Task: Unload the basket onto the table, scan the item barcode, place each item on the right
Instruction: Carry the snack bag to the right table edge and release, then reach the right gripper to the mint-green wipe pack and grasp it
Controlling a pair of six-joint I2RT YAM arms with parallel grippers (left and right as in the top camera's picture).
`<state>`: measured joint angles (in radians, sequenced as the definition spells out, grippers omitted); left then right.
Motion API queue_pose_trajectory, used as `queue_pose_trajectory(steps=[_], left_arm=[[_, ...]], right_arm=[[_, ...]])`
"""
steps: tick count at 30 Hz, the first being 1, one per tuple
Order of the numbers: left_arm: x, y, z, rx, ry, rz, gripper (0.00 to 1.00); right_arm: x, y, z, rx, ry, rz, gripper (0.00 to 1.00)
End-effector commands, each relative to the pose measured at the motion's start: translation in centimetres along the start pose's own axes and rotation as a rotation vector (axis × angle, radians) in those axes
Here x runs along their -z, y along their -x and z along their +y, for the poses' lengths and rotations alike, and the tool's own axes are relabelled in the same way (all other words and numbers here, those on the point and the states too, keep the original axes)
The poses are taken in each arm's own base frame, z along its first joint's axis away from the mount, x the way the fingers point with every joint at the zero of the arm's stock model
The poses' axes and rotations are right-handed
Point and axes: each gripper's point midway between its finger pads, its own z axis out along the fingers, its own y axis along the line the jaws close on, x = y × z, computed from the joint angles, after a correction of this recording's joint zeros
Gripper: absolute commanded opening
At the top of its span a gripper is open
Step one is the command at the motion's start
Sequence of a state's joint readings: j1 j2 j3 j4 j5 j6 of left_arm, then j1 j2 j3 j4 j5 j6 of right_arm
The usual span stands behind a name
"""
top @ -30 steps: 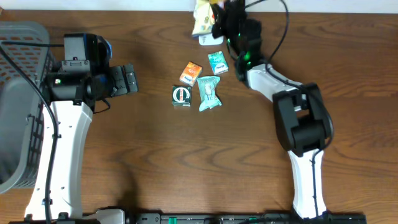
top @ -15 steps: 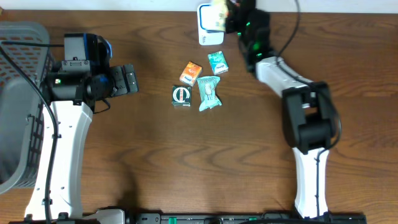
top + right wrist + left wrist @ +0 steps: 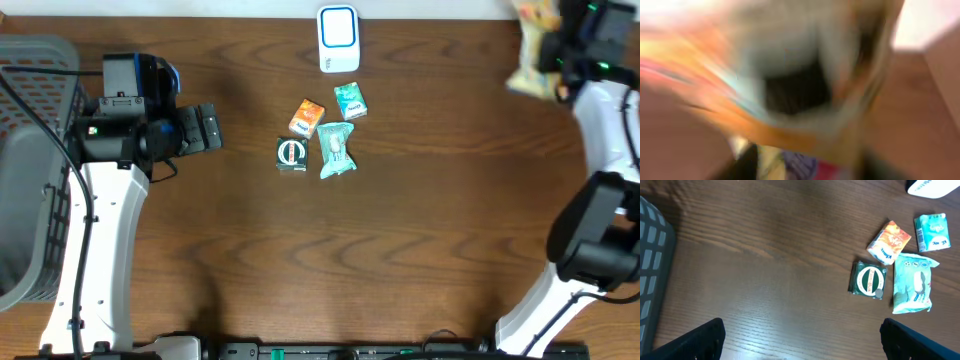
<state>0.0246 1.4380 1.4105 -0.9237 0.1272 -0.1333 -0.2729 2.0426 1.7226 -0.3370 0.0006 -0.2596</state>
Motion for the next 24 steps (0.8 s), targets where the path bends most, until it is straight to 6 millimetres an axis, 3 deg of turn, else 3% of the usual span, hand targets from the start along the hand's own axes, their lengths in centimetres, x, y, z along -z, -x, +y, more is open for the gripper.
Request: queue_pose_trajectory(steps=[1,3,6,8,9,10,13,15,17,18,20,24], left_arm=[[0.1,0.0,0.3,0.000,0.010,-0.001,0.97],[0.1,0.0,0.3,0.000,0.010,-0.001,0.98],[0.1,0.0,0.3,0.000,0.010,-0.001,0.98],[0.1,0.0,0.3,0.000,0.010,-0.001,0.98],[0.1,0.0,0.3,0.000,0.010,-0.001,0.98],[0.1,0.0,0.3,0.000,0.010,-0.001,0.98],[0.1,0.0,0.3,0.000,0.010,-0.001,0.97],[0.1,0.0,0.3,0.000,0.010,-0.001,0.98],[0.1,0.0,0.3,0.000,0.010,-0.001,0.98],[0.1,0.0,0.3,0.000,0.010,-0.001,0.97],[0.1,0.0,0.3,0.000,0.010,-0.001,0.98],[0.1,0.0,0.3,0.000,0.010,-0.001,0.98]], right_arm=[[-0.8,-4.8,-4.8,0.012,-0.083,0.140,0.73],[-0.5,-6.3,-6.2,-0.009,-0.091,0.186,0.99],[0.0,-6.1,-5.7,-0.007,-0.075,0.187,0.99],[0.2,-5.0,-3.7,0.003,-0.007,0.156,0.99],[0.6,-3.9,-1.5,0.013,0.077,0.121,0.99],[0.7,-3.5,-0.4,0.017,0.114,0.106,0.99],[2.2,-0.7,6.4,-0.014,0.355,0.021,0.99],[3.6,0.8,11.3,-0.076,0.539,-0.012,0.89],[5.3,1.7,15.3,-0.119,0.698,-0.020,0.88],[6.3,1.9,17.8,-0.122,0.772,-0.009,0.87],[7.1,1.4,20.6,-0.114,0.820,0.029,0.88],[9.8,-1.6,27.3,-0.052,0.915,0.173,0.99]])
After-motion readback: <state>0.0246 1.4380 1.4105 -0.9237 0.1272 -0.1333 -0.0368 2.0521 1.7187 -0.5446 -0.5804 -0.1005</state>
